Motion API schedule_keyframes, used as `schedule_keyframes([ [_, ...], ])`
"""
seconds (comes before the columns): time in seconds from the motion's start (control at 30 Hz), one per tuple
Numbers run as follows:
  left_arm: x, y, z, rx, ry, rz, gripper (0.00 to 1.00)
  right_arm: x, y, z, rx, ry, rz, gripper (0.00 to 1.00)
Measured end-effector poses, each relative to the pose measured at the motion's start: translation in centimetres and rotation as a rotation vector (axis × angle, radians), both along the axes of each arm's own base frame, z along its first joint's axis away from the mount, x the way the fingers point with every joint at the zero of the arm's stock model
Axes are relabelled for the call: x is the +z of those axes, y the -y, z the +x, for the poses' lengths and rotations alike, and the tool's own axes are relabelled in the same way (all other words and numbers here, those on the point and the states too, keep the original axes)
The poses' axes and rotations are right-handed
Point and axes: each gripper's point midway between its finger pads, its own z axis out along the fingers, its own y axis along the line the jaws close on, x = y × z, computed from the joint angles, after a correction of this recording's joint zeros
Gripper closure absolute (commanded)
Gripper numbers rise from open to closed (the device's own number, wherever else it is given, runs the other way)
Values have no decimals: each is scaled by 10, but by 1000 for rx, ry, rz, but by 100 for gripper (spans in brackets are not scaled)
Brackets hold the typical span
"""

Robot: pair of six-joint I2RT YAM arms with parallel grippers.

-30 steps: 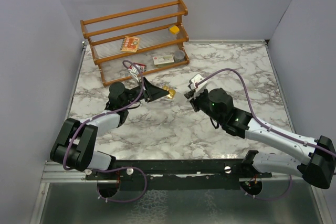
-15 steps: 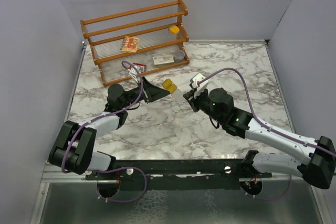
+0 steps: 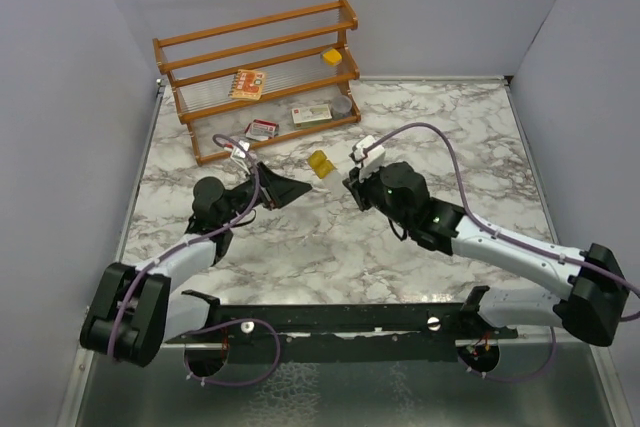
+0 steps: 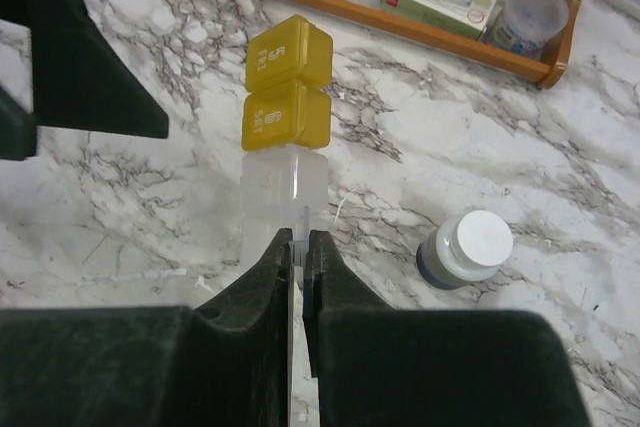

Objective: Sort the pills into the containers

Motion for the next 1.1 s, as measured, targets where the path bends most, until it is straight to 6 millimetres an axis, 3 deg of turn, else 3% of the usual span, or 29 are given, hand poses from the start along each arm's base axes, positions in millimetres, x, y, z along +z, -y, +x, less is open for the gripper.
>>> schedule_keyframes([
  [0.27,24,-25,-6,163,231,124,1,-50,-19,25,-13,-127,-84,99],
  [0.37,27,-33,-6,214,277,166,1,-63,-8,43,-33,-182,-72,99],
  [0.57,9,-38,0,243,246,231,1,-71,14,68,-50,-249,-10,99],
  [0.9,-4,-40,4,256,219,273,1,-117,-13,55,88,-391,-6,99],
  [1.1,-11,-40,7,254,203,287,1,-123,-24,53,132,-424,22,99],
])
